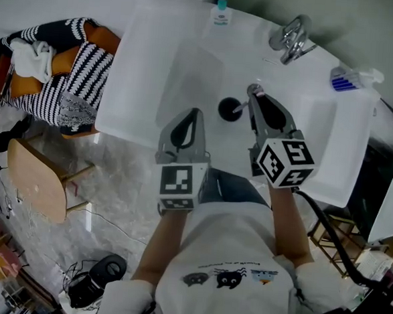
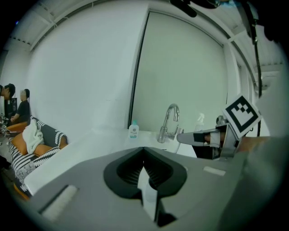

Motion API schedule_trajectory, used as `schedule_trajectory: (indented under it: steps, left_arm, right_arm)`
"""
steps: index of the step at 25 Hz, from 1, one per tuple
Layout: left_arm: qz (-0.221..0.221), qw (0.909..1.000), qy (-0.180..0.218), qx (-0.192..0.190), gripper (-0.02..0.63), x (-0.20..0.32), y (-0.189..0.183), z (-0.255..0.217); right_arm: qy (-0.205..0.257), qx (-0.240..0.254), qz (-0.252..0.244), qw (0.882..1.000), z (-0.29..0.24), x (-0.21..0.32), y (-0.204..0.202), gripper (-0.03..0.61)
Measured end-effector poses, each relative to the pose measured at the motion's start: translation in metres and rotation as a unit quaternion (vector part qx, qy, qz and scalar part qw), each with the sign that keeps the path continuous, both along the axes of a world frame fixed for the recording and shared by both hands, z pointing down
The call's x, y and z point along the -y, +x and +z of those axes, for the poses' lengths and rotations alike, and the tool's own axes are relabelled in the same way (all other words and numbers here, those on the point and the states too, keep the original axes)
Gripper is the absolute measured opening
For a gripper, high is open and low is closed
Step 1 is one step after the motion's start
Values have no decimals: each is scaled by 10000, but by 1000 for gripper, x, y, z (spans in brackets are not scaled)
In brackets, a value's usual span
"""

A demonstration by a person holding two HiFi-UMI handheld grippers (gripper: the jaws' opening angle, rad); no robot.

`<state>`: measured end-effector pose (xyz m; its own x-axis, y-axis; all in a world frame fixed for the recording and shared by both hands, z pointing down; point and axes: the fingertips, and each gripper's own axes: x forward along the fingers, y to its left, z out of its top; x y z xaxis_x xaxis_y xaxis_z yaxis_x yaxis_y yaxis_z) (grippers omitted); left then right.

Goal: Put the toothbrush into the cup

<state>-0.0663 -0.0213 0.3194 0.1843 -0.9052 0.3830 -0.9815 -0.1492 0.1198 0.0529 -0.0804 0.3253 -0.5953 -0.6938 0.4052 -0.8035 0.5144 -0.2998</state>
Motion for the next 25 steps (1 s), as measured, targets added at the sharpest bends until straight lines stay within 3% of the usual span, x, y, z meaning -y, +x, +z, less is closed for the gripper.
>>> schedule_trajectory:
  steps: [10, 25]
  left_arm:
    - [360, 9989, -266, -153, 0, 9, 8, 22]
    - [521, 9976, -438, -157, 0, 12, 14, 41]
  right_arm:
    - [-149, -67, 199, 9997, 22, 4, 2, 51]
    - [-352, -136, 242, 9990, 42, -1, 1, 51]
